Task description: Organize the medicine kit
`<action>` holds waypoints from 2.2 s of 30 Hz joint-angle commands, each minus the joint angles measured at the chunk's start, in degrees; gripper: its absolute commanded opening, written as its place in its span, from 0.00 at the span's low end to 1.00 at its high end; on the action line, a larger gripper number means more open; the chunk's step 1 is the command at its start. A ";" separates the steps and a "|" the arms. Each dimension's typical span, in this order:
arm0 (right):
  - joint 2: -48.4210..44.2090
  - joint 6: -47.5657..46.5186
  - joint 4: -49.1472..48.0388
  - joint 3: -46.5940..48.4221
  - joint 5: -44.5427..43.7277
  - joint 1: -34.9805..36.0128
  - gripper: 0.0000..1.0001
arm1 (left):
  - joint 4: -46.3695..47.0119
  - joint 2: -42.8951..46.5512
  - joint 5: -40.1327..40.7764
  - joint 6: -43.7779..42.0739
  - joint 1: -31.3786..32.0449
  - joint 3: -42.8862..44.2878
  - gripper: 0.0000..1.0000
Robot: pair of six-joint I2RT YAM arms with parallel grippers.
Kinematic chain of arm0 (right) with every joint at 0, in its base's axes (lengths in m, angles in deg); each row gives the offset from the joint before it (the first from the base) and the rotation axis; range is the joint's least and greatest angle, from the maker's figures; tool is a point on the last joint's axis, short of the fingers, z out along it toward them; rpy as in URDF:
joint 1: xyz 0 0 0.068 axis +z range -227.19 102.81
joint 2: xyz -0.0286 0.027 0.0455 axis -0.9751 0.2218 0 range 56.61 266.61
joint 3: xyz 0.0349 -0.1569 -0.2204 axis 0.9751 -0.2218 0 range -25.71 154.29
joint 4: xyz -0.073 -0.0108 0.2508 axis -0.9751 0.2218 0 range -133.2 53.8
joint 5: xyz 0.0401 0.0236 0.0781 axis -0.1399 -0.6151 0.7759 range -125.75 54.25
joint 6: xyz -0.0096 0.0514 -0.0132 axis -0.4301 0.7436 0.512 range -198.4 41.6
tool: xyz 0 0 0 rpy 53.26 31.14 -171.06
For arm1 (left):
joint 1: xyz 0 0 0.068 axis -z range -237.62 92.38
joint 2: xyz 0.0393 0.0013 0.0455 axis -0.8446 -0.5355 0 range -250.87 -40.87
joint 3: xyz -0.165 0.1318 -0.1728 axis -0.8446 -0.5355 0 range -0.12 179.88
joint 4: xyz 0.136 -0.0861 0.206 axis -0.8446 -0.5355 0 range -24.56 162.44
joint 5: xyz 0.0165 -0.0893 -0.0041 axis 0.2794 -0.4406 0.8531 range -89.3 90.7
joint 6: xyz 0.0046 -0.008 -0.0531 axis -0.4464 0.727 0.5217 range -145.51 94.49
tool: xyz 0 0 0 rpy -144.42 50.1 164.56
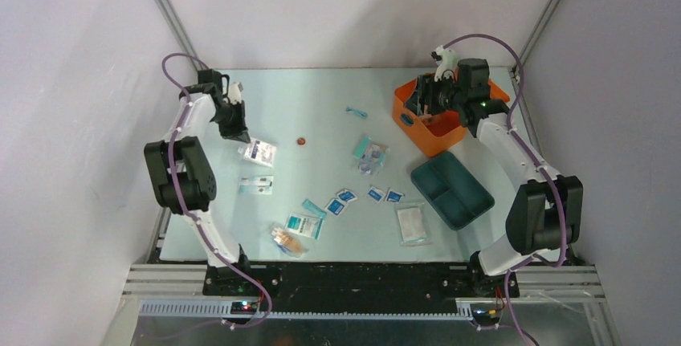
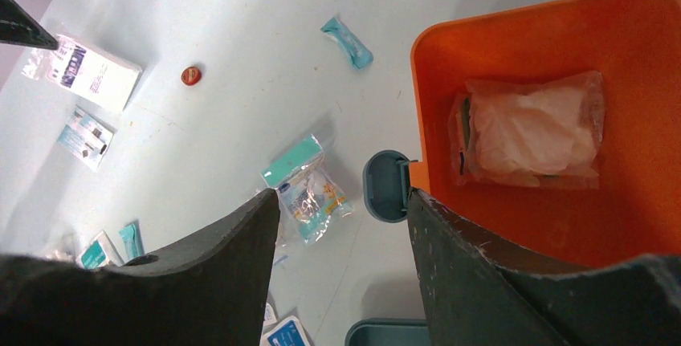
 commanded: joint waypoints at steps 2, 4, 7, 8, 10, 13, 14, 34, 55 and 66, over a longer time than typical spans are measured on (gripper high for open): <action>0.90 -0.61 -2.81 0.23 0.75 0.54 0.64 | 3.49 5.59 -2.52 -0.78 -0.22 -1.62 0.00; 0.98 -0.80 -2.86 0.20 0.89 0.68 0.64 | 4.22 7.06 -6.33 -1.94 0.32 -1.80 0.00; 1.08 -1.22 -3.22 0.22 2.86 0.68 0.64 | 4.71 9.10 -11.51 -5.82 2.23 -1.76 0.00; 1.14 -1.22 -3.65 0.23 4.45 0.69 0.65 | 4.72 10.11 -12.61 -6.65 2.70 -1.74 0.00; 1.13 -3.10 -4.83 0.23 7.35 0.72 0.66 | 4.73 11.26 -15.67 -8.97 3.99 -1.85 0.00; 1.22 -4.82 -6.54 0.31 11.27 0.80 0.67 | 4.78 11.55 -10.18 -9.04 6.33 -1.64 0.01; 1.35 -5.00 -6.79 0.63 12.26 0.92 0.67 | 4.75 11.25 -7.64 -7.73 6.51 -1.50 0.09; 1.27 -5.65 -3.31 0.76 12.91 2.13 0.67 | 4.52 -1.14 -1.46 2.13 -3.38 -6.26 0.96; 1.72 -6.00 -2.38 0.50 11.59 3.45 0.68 | 4.54 -8.17 -11.89 1.91 -6.11 -5.63 0.72; 1.93 -6.33 -2.78 0.30 11.14 3.58 0.68 | 4.49 -5.92 -13.63 -2.07 -6.19 -5.95 0.02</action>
